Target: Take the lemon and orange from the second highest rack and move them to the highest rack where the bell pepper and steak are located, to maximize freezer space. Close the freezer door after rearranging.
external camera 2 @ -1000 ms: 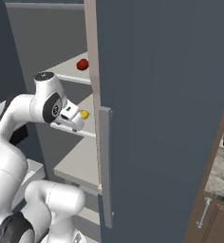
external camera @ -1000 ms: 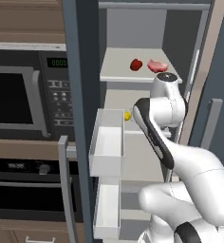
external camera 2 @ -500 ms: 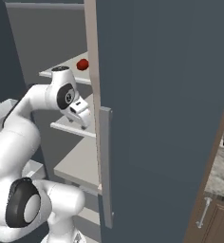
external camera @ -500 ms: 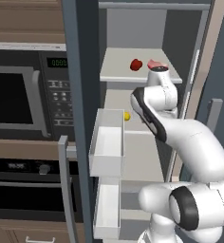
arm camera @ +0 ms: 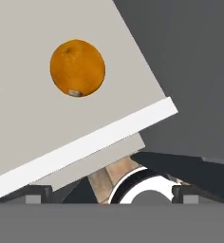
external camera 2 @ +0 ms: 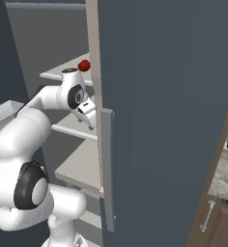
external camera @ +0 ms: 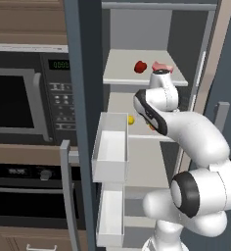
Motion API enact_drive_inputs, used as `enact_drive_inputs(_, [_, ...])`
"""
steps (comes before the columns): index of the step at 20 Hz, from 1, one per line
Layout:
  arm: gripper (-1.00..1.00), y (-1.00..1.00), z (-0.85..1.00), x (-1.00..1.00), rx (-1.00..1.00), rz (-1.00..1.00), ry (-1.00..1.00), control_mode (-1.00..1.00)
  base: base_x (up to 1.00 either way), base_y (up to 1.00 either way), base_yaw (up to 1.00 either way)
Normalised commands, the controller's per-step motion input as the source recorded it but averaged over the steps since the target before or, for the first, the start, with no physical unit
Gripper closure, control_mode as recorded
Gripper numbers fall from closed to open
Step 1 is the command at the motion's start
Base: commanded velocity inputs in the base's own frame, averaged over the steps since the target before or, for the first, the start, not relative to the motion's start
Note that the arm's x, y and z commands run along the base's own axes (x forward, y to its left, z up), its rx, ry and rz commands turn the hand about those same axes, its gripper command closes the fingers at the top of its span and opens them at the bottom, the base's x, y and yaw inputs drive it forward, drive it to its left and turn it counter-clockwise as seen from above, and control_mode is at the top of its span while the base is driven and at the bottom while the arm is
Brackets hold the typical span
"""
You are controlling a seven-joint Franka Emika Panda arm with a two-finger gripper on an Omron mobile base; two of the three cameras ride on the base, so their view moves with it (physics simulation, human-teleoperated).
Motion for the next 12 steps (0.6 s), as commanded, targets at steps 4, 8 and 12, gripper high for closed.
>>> enact_drive_inputs(4, [-1.00,-0.03,-0.15,0.37,0.00,0.00,0.00,-1.00,0.00,0.00,0.00])
enact_drive_inputs(8, [-1.00,-0.05,-0.19,0.28,0.00,0.00,-0.03,-1.00,0.00,0.00,0.00])
enact_drive_inputs(12, [-1.00,-0.07,-0.21,0.26,0.00,0.00,-0.12,-1.00,0.00,0.00,0.00])
